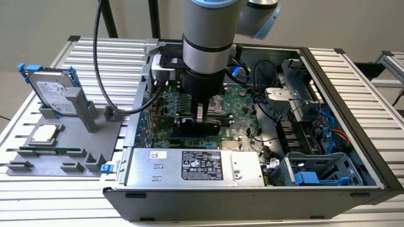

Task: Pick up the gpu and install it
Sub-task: 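Insert the gpu into the slot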

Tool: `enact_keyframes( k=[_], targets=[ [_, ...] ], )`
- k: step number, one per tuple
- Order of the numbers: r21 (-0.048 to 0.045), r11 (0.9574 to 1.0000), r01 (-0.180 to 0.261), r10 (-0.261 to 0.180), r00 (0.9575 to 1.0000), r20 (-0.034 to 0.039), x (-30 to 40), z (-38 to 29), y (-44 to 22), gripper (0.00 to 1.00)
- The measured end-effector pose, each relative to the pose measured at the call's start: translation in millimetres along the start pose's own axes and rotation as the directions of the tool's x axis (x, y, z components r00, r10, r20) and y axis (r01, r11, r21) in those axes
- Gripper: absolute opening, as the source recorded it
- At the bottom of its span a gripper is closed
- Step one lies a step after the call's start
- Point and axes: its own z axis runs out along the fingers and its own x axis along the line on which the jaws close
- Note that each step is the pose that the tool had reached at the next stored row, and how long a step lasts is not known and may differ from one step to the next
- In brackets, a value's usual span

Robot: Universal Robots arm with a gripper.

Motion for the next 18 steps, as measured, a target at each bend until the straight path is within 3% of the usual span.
enact_keyframes(
  k=[2, 13, 18],
  targets=[
    [-0.0052, 1.0000, 0.000, 0.000, 1.0000, -0.0004, 0.0, -0.1, -1.2, 0.00],
    [-0.0054, 1.0000, 0.002, -0.002, 1.0000, -0.0007, 0.5, -0.1, 2.0, 0.00],
    [-0.0063, 1.0000, 0.002, -0.002, 1.0000, -0.0006, 0.6, -0.1, 0.3, 0.00]
  ],
)
